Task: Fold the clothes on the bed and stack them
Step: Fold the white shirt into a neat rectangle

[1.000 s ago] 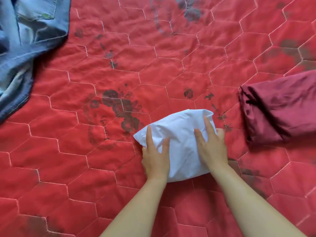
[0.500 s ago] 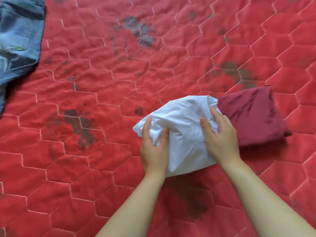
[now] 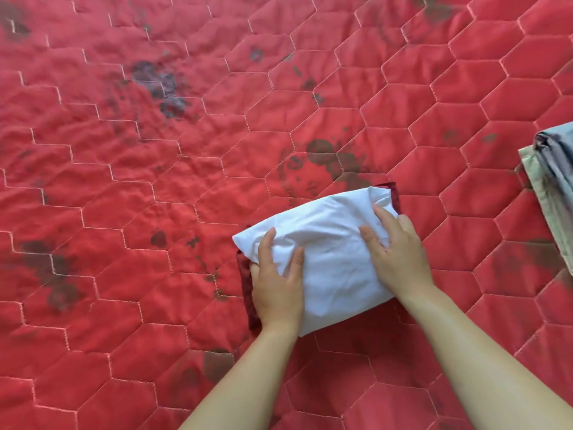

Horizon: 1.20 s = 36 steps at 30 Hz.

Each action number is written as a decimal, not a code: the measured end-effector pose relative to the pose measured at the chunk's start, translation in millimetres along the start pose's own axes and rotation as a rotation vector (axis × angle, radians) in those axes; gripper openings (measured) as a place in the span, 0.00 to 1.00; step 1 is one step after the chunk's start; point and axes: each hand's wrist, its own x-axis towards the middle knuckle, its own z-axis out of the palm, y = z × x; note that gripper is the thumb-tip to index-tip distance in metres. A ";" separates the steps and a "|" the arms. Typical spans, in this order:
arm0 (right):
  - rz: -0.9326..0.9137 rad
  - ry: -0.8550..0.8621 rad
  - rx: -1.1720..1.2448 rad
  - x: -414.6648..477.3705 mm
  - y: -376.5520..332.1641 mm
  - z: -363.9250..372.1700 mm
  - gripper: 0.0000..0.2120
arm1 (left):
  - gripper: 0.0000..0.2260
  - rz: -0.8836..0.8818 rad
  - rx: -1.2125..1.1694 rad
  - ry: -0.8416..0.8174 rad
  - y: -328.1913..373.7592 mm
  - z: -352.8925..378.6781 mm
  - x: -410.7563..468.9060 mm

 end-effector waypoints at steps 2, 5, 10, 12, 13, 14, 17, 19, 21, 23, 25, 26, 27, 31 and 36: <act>0.019 0.000 0.024 -1.0 4.1 4.3 0.22 | 0.21 0.034 0.024 -0.015 2.2 -1.7 4.3; 0.013 0.136 0.083 -0.2 3.9 5.1 0.22 | 0.21 0.167 0.035 0.001 8.9 -4.4 16.7; 0.067 0.021 -0.057 6.0 7.6 6.6 0.25 | 0.25 0.039 0.192 -0.045 1.6 0.7 14.2; 0.060 0.054 -0.166 5.2 7.6 8.2 0.26 | 0.32 -0.032 0.383 -0.008 -3.5 -0.8 10.8; -0.003 0.106 -0.201 4.0 4.9 9.4 0.26 | 0.33 0.033 0.466 0.035 -3.1 -3.1 11.7; -0.107 0.150 -0.228 2.5 1.4 11.9 0.26 | 0.32 0.152 0.533 0.066 -2.0 -5.7 14.3; -0.373 0.094 -0.287 0.4 -2.9 24.9 0.26 | 0.27 0.500 0.656 0.002 -5.5 -3.8 24.9; -0.330 -0.050 -0.316 0.5 1.7 32.0 0.26 | 0.27 0.552 0.708 -0.131 -12.5 0.4 26.9; -0.246 -0.132 -0.343 -1.9 11.0 37.5 0.25 | 0.27 0.532 0.745 -0.222 -21.3 1.6 27.4; -0.225 -0.133 -0.368 -5.8 11.0 39.2 0.26 | 0.27 0.532 0.775 -0.258 -25.8 -0.2 29.0; -0.197 -0.113 -0.365 -9.8 -1.9 36.8 0.28 | 0.28 0.513 0.794 -0.264 -25.7 -6.4 32.5; -0.194 -0.100 -0.351 -13.8 -11.5 35.2 0.28 | 0.29 0.502 0.786 -0.250 -25.0 -12.7 33.6; -0.200 -0.093 -0.326 -18.5 -21.8 34.2 0.28 | 0.29 0.489 0.770 -0.230 -24.0 -21.7 35.0; -0.287 -0.148 -0.219 -40.7 -77.2 41.2 0.29 | 0.30 0.425 0.704 -0.189 -27.1 -82.1 47.7; -0.396 -0.212 -0.193 -71.0 -165.3 93.4 0.26 | 0.31 0.368 0.759 -0.148 -67.7 -196.5 76.5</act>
